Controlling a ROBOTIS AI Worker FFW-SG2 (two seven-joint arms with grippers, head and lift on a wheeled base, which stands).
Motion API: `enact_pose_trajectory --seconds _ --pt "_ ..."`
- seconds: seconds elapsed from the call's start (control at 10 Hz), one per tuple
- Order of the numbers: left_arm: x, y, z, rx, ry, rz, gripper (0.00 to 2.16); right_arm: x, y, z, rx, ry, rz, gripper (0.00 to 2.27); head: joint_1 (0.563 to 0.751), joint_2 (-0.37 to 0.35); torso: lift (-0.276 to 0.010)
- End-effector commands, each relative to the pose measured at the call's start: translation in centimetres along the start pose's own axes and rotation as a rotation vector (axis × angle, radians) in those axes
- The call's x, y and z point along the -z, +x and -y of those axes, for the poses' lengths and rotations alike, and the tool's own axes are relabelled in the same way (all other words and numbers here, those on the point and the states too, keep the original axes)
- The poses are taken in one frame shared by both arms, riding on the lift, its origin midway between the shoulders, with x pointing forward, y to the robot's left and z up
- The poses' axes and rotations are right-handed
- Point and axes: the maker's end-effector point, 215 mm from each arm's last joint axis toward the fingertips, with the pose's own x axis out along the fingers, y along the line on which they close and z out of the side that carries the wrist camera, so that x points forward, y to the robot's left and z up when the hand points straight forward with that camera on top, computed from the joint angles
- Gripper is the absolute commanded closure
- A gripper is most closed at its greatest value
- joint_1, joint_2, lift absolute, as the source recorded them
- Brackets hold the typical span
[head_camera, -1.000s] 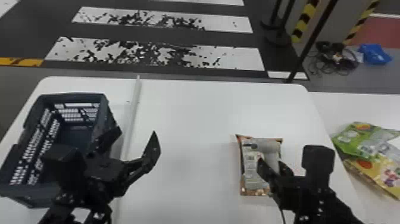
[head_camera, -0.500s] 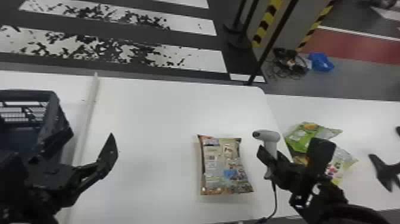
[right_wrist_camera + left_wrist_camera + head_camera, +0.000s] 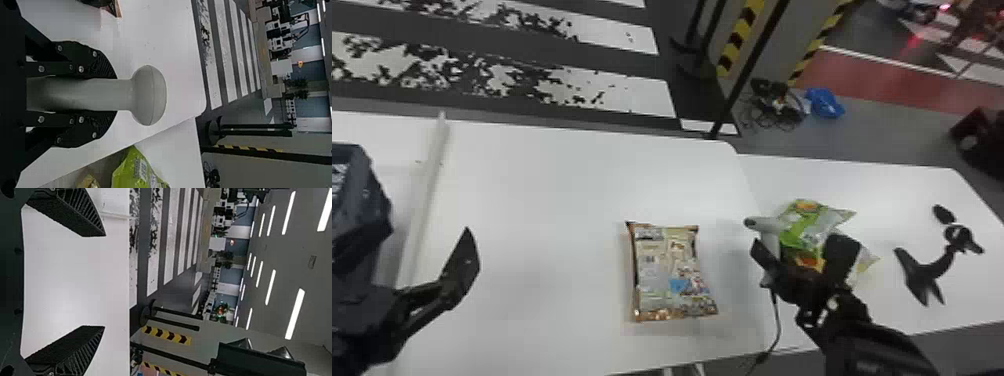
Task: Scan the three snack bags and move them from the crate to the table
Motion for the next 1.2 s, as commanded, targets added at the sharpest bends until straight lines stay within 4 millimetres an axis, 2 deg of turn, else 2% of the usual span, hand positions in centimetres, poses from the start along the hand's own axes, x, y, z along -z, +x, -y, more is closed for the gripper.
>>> enact_pose_trajectory --seconds 0.0,0.3,0.4,0.5,0.6,0.7,0.8,0.9,1.0,1.1 --pt "0.1 -0.1 -0.1 -0.002 0.003 -0.002 0.02 1.1 1.1 0.6 -0.010 -0.009 0.017 2.04 0.695 -0.350 -0.062" --pt "0.3 -0.1 0.4 0.004 0.002 -0.005 0.02 2.2 1.4 -0.2 -0.032 -0.020 0.000 2.03 0.695 -0.350 -0.062" --pt "0.3 0.0 0.3 0.004 0.002 -0.005 0.02 2.9 1.5 -0.6 -0.039 -0.015 -0.012 1.96 0.695 -0.350 -0.062" --pt "0.4 -0.1 0.5 0.007 0.002 -0.007 0.02 3.4 1.6 -0.5 -0.037 -0.011 -0.021 1.74 0.695 -0.350 -0.062" --pt "0.4 -0.1 0.6 0.010 0.001 -0.008 0.02 3.5 1.8 -0.5 -0.036 -0.020 -0.026 1.08 0.695 -0.350 -0.062" --pt "0.4 -0.1 0.8 0.013 0.001 -0.007 0.02 3.4 1.8 -0.6 -0.038 -0.022 -0.026 0.10 0.695 -0.350 -0.062" --pt "0.4 0.0 1.1 0.016 0.007 -0.008 0.02 2.7 1.6 -0.7 -0.040 -0.024 -0.009 0.00 0.695 -0.350 -0.062" --pt "0.3 0.0 1.2 0.017 0.011 -0.007 0.03 1.2 0.6 -0.9 -0.046 -0.024 0.026 0.04 0.695 -0.350 -0.062" --pt "0.5 0.0 1.3 0.020 0.011 -0.012 0.05 -0.9 -1.5 -1.5 -0.065 -0.008 0.073 0.06 0.695 -0.350 -0.062" --pt "0.5 0.0 1.5 0.022 0.013 -0.012 0.05 -2.2 -3.7 -2.9 -0.103 0.023 0.076 0.07 0.695 -0.350 -0.062"
